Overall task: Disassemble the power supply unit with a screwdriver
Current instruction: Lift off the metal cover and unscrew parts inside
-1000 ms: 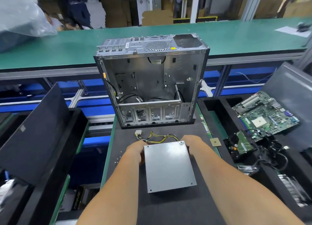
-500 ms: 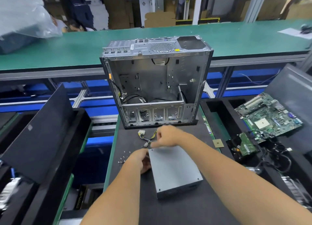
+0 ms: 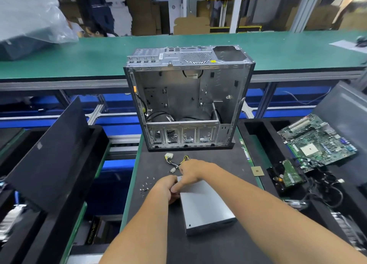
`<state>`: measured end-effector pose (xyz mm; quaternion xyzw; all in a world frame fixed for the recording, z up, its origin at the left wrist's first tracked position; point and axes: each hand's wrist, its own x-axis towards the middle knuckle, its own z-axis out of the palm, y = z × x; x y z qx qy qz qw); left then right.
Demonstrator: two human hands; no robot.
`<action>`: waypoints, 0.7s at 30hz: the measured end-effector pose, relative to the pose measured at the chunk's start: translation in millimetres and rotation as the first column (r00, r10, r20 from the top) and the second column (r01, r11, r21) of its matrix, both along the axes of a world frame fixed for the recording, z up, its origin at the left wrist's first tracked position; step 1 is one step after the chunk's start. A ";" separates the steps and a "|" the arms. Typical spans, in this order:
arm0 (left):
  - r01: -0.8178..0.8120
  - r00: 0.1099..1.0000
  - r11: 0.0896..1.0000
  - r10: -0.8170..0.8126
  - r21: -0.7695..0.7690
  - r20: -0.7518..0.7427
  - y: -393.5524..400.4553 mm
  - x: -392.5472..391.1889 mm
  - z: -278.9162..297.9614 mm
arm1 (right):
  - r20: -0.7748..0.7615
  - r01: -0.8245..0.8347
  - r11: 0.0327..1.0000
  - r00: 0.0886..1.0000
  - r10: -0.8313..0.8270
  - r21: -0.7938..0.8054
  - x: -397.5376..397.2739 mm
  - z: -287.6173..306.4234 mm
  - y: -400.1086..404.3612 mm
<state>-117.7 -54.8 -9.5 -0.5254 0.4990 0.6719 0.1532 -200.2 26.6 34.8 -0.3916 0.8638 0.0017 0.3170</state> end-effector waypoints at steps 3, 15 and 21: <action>-0.006 1.000 1.000 0.006 -0.005 -0.003 0.7 -1.6 -0.3 | -0.061 0.059 0.997 0.996 -0.063 -0.058 3.6 -4.8 -2.6; 0.201 0.963 0.967 -0.224 -0.157 -0.149 -22.0 0.8 -7.9 | -0.298 0.122 0.935 0.927 -0.227 -0.332 31.0 -22.2 6.4; 0.423 0.809 0.794 -0.548 -0.436 -0.213 -20.7 16.9 -11.7 | -0.343 0.135 0.883 0.887 -0.310 -0.449 33.7 -24.0 9.9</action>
